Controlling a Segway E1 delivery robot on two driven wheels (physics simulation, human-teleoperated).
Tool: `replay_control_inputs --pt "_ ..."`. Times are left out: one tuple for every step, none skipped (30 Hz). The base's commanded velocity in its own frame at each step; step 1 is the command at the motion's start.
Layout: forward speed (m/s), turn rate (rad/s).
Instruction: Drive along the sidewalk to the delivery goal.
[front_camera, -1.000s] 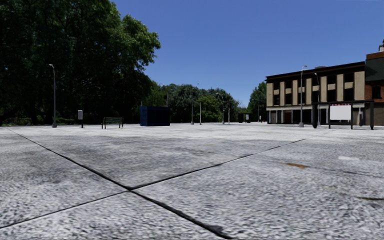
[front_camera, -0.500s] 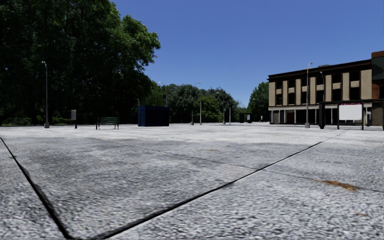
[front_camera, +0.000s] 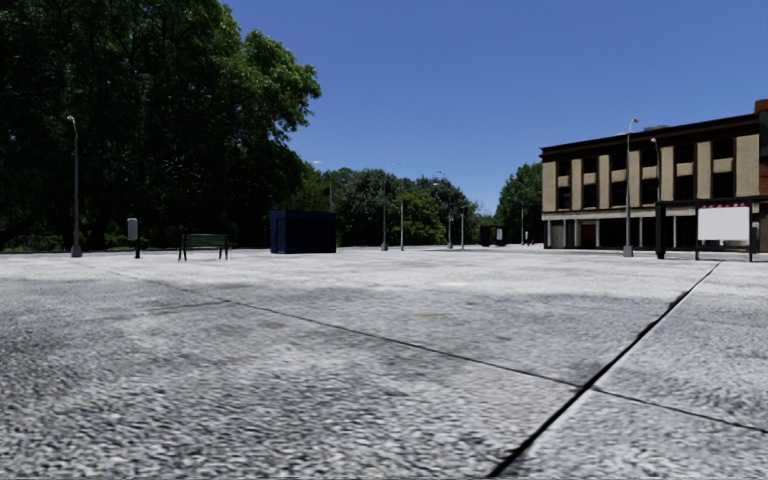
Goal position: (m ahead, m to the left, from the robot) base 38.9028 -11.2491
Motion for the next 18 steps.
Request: replay_control_inputs --pt "2.0 0.0" --pt "2.0 0.0" --pt "2.0 0.0" --pt "2.0 0.0" --pt "2.0 0.0" --pt "2.0 0.0" --pt "2.0 0.0" --pt "2.0 0.0" --pt "2.0 0.0" --pt "2.0 0.0" --pt "2.0 0.0" --pt "2.0 0.0" --pt "2.0 0.0" --pt "2.0 0.0" --pt "2.0 0.0" --pt "2.0 0.0" --pt "2.0 0.0" --pt "2.0 0.0"
